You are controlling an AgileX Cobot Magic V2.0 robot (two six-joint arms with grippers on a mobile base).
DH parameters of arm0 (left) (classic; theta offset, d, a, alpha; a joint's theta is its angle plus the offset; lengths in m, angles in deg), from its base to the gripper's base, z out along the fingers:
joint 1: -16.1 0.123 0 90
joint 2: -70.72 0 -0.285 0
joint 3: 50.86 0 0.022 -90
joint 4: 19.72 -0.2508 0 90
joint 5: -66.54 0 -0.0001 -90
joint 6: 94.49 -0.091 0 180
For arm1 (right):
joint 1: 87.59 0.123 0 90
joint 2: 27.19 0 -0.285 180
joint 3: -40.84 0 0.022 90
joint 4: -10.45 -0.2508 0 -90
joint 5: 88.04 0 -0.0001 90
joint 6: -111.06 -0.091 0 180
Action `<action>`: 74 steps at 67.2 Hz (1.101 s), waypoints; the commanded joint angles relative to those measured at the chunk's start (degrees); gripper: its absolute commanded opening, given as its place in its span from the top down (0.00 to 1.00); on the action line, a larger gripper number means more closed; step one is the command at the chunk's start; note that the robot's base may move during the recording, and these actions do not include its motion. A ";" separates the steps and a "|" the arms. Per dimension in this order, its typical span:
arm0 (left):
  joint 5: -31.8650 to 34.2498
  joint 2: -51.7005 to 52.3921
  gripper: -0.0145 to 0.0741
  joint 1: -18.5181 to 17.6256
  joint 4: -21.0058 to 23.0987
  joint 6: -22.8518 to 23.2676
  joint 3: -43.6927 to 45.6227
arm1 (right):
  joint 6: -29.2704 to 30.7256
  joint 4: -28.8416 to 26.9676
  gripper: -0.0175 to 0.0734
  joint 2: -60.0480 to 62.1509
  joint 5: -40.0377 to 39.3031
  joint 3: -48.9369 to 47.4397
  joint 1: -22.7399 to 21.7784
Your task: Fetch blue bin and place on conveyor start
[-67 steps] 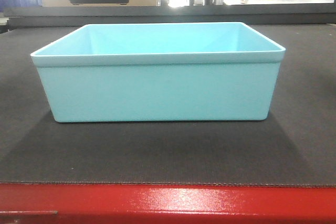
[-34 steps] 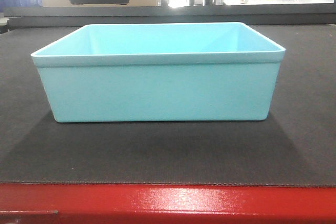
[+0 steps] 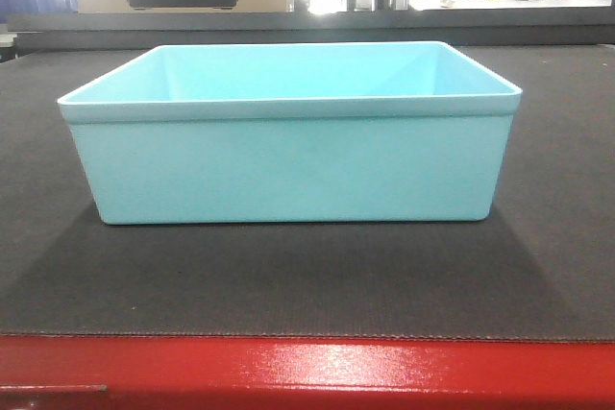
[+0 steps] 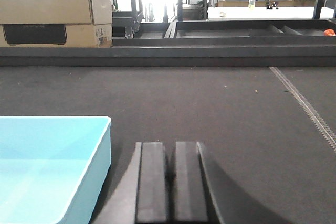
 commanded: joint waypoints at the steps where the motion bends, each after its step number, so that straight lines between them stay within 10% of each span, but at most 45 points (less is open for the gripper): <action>1: 0.92 0.32 0.96 0.28 0.09 -0.03 -0.12 | 0.31 0.71 0.99 0.29 -1.31 0.27 -0.07; 48: 1.30 1.12 0.96 1.18 -0.23 -0.03 -0.52 | 0.31 0.71 0.99 0.29 -1.31 0.27 -0.07; 74: 18.59 20.78 0.96 8.86 0.98 -1.63 -26.25 | 0.31 0.71 0.99 0.29 -1.31 0.27 -0.07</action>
